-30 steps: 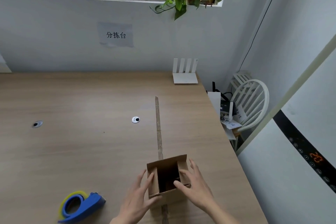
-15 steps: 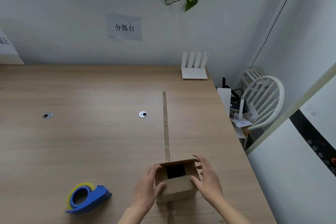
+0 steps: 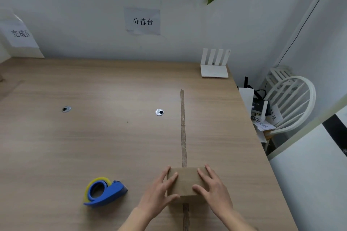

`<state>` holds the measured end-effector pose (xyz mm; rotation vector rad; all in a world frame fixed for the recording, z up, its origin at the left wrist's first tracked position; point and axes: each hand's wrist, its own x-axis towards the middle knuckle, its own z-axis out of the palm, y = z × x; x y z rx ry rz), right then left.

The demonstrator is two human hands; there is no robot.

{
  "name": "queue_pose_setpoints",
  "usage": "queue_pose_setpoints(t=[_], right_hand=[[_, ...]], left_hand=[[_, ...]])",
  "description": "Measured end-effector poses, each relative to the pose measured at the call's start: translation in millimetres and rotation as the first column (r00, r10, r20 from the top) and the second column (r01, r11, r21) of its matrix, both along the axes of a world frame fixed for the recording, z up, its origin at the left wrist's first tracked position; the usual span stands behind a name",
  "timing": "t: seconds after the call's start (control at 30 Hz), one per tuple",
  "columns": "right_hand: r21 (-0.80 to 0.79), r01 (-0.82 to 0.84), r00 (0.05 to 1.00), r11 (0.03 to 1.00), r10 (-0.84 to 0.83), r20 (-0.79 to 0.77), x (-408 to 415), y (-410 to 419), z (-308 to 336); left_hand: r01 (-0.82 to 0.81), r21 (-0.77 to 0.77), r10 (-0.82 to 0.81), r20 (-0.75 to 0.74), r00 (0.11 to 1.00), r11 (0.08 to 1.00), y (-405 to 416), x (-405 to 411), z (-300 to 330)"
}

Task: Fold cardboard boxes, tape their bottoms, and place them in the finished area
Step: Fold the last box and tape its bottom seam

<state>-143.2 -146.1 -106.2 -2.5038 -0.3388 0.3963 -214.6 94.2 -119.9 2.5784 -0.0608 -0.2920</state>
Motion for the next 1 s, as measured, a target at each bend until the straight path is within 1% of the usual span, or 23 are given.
queue_pose_setpoints(t=[0.1,0.2,0.27,0.33,0.37,0.43,0.47,0.5,0.57,0.63,0.7,0.77,0.8,0.83,0.9,0.93,0.97,1.0], right_hand=[[0.000,-0.047,0.999,0.999,0.047,0.006,0.3,24.1,3.9],[0.015,-0.130,0.991,0.991,0.130,0.005,-4.0,54.5,4.0],[0.033,-0.119,0.993,0.992,0.118,0.010,-9.8,71.7,2.4],[0.041,-0.079,0.997,0.996,0.079,0.013,-14.9,79.7,1.3],[0.034,-0.067,0.998,0.997,0.066,0.014,-16.4,80.4,1.6],[0.006,-0.069,0.998,0.998,0.069,0.015,-17.3,78.6,4.2],[-0.006,-0.079,0.997,0.997,0.079,0.018,-16.6,77.5,5.4],[-0.013,-0.086,0.996,0.996,0.086,0.026,-15.6,76.9,6.4],[-0.013,-0.088,0.995,0.996,0.089,0.045,-13.7,78.5,7.5],[-0.005,-0.080,0.995,0.997,0.080,0.054,-12.6,79.9,5.5],[0.003,-0.075,0.995,0.997,0.075,0.069,-12.1,80.5,1.3],[0.008,-0.075,0.994,0.997,0.074,0.086,-12.4,80.3,-2.1],[-0.004,-0.076,0.992,0.997,0.076,0.100,-12.5,80.5,-2.4],[-0.044,-0.085,0.988,0.995,0.090,0.129,-12.9,80.8,-2.0],[-0.201,-0.130,0.957,0.971,0.176,0.232,-14.6,82.4,1.0],[-0.268,-0.152,0.935,0.951,0.227,0.272,-14.8,84.4,3.8],[-0.306,-0.173,0.922,0.936,0.263,0.283,-14.3,87.2,8.2],[-0.317,-0.199,0.920,0.927,0.288,0.265,-12.8,90.7,10.0]], left_hand=[[-0.002,0.022,0.002,-0.003,1.000,1.000,22.5,1.1,3.5],[0.000,0.085,-0.001,0.011,1.000,0.996,56.7,-6.7,3.7],[0.002,0.124,-0.005,0.026,1.000,0.992,74.0,-12.3,3.4],[-0.028,0.103,0.024,0.041,0.999,0.994,81.4,-17.0,5.3],[-0.071,0.078,0.067,0.049,0.997,0.994,84.0,-19.4,6.2],[-0.239,0.045,0.235,0.078,0.969,0.970,93.2,-28.0,2.6],[-0.337,0.057,0.331,0.096,0.939,0.940,101.1,-34.8,-3.2],[-0.417,0.106,0.408,0.099,0.908,0.903,111.0,-43.2,-11.6],[-0.486,0.277,0.497,0.034,0.867,0.829,132.4,-60.1,-33.0],[-0.470,0.383,0.531,-0.069,0.844,0.796,149.9,-70.3,-53.3],[-0.417,0.434,0.513,-0.129,0.849,0.799,161.2,-72.4,-70.3],[-0.381,0.431,0.485,-0.159,0.860,0.818,170.2,-71.1,-80.6],[-0.392,0.399,0.483,-0.157,0.861,0.829,174.4,-70.3,-81.9],[-0.422,0.325,0.487,-0.150,0.860,0.846,178.3,-70.0,-79.4],[-0.463,0.046,0.465,-0.137,0.875,0.885,182.9,-70.1,-64.2],[-0.453,-0.091,0.442,-0.117,0.889,0.887,184.2,-68.5,-50.9],[-0.433,-0.193,0.422,-0.097,0.901,0.880,184.7,-64.0,-33.0],[-0.405,-0.258,0.398,-0.080,0.914,0.877,184.0,-58.0,-15.3]])
